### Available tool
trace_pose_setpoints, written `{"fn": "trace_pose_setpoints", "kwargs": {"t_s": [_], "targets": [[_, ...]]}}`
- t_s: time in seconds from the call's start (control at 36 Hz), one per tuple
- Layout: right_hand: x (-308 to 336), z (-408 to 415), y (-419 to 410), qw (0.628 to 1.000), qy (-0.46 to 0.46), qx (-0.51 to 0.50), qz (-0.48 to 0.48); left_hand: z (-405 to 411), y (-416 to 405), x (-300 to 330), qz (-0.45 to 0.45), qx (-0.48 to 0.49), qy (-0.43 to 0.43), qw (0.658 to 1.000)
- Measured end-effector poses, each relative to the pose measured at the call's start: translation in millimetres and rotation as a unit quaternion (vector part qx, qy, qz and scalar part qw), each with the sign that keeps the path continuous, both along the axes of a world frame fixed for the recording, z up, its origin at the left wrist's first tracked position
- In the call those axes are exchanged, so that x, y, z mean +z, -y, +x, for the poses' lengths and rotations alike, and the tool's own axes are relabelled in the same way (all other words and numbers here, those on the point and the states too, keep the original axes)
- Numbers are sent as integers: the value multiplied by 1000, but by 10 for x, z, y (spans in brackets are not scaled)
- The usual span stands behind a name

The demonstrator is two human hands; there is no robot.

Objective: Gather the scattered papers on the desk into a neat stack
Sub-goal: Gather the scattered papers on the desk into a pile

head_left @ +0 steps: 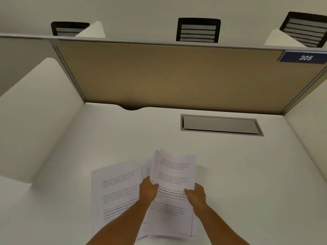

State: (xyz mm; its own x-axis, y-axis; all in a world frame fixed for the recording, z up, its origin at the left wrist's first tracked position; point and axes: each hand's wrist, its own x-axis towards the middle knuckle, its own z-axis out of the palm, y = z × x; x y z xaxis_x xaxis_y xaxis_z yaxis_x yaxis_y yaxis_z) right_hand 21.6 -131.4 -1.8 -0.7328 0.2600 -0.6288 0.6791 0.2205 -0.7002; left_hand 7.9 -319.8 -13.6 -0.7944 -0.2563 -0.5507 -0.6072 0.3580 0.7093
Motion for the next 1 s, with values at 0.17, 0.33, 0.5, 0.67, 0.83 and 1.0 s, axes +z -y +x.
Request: {"fn": "trace_pose_setpoints", "kwargs": {"t_s": [0.17,0.33,0.5,0.67,0.83,1.0], "targets": [[-158,-47,160,997,27,23,70,-59,48,-140,-91,-77,25,992],[-211,-196,189,973,107,64,193,-168,80,-153,-315,-250,11,915],[-265,-327,142,978,111,46,168,-362,124,-197,-253,-191,44,947],[-232,-409,93,990,97,-3,104,-441,97,-278,-261,-153,55,952],[-253,-464,102,993,100,-17,55,-526,-14,-259,-249,-136,64,957],[-208,-529,160,985,118,12,122,-569,-39,-235,-231,-122,54,964]]}}
